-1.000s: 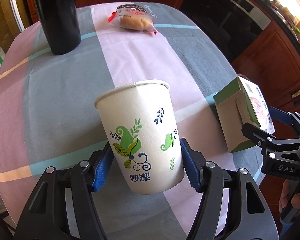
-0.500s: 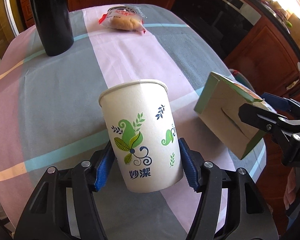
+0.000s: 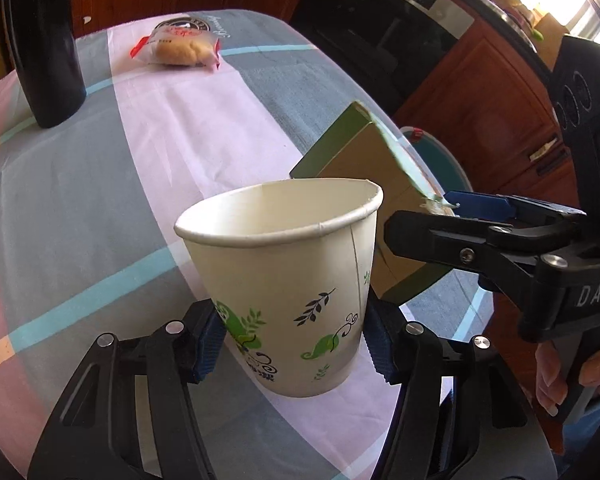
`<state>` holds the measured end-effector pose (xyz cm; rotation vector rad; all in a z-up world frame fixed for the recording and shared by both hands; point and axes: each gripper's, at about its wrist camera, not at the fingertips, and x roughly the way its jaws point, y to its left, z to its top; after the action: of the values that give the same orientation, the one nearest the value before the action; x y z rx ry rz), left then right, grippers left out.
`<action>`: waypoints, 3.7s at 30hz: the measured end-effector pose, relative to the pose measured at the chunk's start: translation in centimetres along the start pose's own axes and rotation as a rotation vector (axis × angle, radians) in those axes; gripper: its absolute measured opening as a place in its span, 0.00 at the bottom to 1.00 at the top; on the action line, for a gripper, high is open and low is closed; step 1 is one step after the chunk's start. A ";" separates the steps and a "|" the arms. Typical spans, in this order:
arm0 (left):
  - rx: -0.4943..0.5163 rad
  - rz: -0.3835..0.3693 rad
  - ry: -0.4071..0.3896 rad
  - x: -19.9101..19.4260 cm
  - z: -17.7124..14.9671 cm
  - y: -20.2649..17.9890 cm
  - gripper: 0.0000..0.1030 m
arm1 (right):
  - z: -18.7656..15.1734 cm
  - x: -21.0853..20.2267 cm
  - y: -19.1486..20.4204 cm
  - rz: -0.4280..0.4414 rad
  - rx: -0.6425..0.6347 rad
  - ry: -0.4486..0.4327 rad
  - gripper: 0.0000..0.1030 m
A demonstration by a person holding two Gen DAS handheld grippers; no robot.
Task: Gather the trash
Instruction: 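Lift the paper cup with the left tool while the right tool grasps the pastry box edge, then carry the cup and pastry box over the bin and open both tools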
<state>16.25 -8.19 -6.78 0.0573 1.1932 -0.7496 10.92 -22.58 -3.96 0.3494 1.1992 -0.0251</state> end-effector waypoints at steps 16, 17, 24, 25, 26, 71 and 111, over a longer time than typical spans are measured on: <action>-0.030 0.071 0.026 1.1 -0.1 -0.2 0.59 | -0.8 -0.5 -0.9 0.056 -0.032 0.022 0.94; -0.029 0.079 0.029 1.3 0.0 -0.4 0.59 | -0.8 -0.6 -0.7 0.045 -0.050 0.022 0.94; -0.058 0.111 0.029 1.9 -0.7 -0.1 0.57 | -1.0 -1.8 -2.3 0.158 0.006 0.001 0.94; -0.057 0.116 0.032 1.8 -0.8 -0.1 0.57 | -0.9 -2.4 -2.8 0.149 0.027 -0.025 0.94; -0.063 0.113 0.037 1.7 -0.9 -0.1 0.57 | -0.8 -3.0 -3.4 0.127 0.033 -0.052 0.94; -0.078 0.112 0.019 -2.0 -3.6 2.2 0.57 | -3.5 1.2 -4.7 -0.187 0.109 -0.180 0.19; 0.347 0.113 0.166 12.1 7.8 -22.9 0.57 | -6.0 -5.2 -34.2 -0.035 0.592 -0.232 0.66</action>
<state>11.84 -34.89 -6.25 0.4793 1.1943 -0.8569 -3.41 -54.10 -9.68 0.8203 0.9480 -0.4466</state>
